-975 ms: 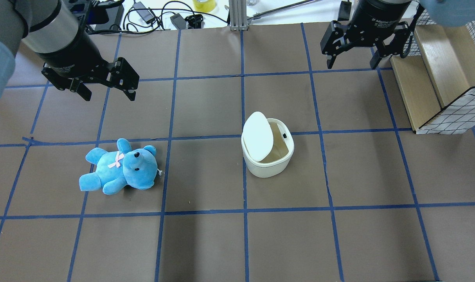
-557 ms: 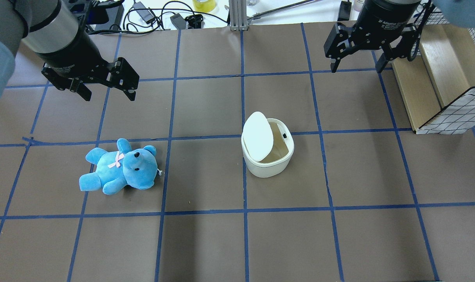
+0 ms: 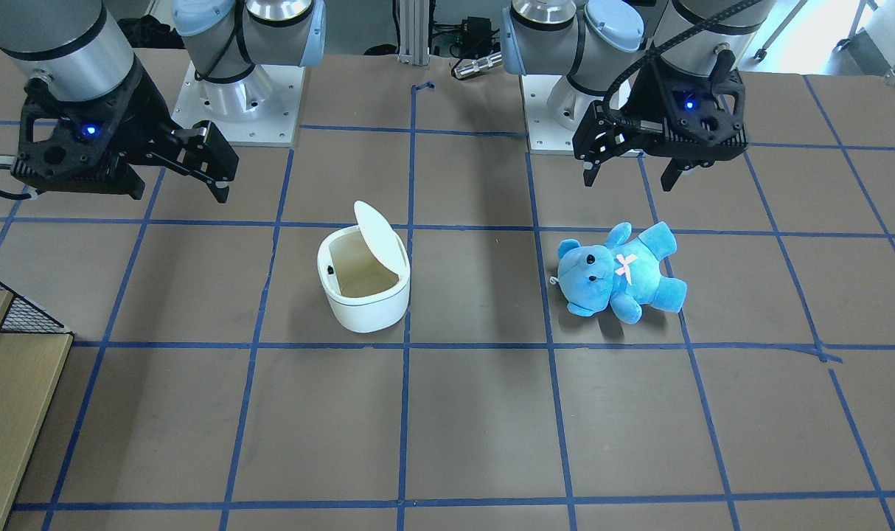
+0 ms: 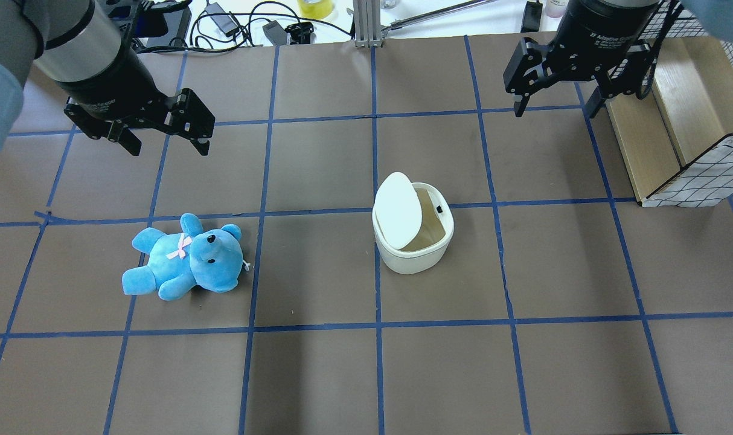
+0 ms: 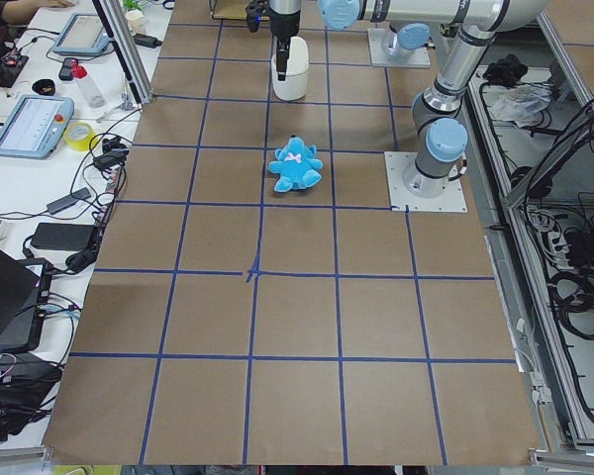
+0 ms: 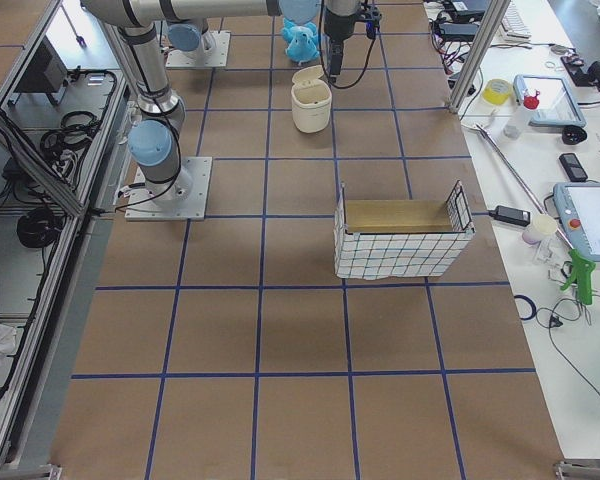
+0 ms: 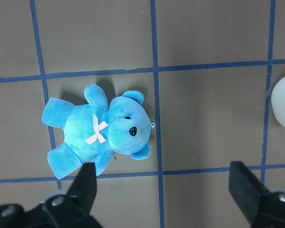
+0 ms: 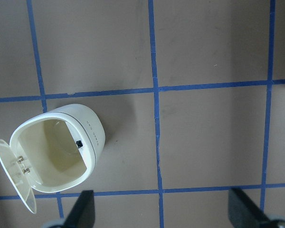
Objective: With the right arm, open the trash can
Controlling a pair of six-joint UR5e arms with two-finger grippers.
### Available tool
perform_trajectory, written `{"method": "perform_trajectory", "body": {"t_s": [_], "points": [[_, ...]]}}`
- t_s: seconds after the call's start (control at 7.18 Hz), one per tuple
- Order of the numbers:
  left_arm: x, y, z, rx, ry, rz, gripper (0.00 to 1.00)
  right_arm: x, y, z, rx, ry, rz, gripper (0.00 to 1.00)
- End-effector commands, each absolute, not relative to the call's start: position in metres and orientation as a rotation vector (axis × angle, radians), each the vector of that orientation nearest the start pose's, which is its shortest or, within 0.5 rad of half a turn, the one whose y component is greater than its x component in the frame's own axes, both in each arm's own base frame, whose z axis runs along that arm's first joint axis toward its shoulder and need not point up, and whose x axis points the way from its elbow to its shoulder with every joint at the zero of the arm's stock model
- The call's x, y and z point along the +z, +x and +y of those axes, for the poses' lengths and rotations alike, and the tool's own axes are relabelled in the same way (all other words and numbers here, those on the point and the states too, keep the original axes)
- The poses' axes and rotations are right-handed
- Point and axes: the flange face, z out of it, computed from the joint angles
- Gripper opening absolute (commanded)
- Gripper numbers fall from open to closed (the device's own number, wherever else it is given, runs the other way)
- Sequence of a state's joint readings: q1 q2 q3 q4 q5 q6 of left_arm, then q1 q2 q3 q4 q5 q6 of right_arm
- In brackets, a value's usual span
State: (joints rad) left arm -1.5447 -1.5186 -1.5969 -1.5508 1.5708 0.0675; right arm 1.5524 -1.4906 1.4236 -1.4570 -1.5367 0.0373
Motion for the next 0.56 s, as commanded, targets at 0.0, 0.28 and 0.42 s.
{"method": "perform_trajectory", "body": {"t_s": [0.0,0.28,0.42], "points": [[0.5022,-0.1209,-0.4774,-0.072,0.065,3.138,1.0,0.5098,0.1272,-0.5239,0.053,0.096,3.105,0.99],[0.5022,-0.1209,-0.4774,-0.072,0.065,3.138,1.0,0.5089,0.1267,-0.5244,0.056,0.108,3.109,0.99],[0.5022,-0.1209,-0.4774,-0.072,0.065,3.138,1.0,0.5089,0.126,-0.5244,0.056,0.115,3.117,0.99]]}}
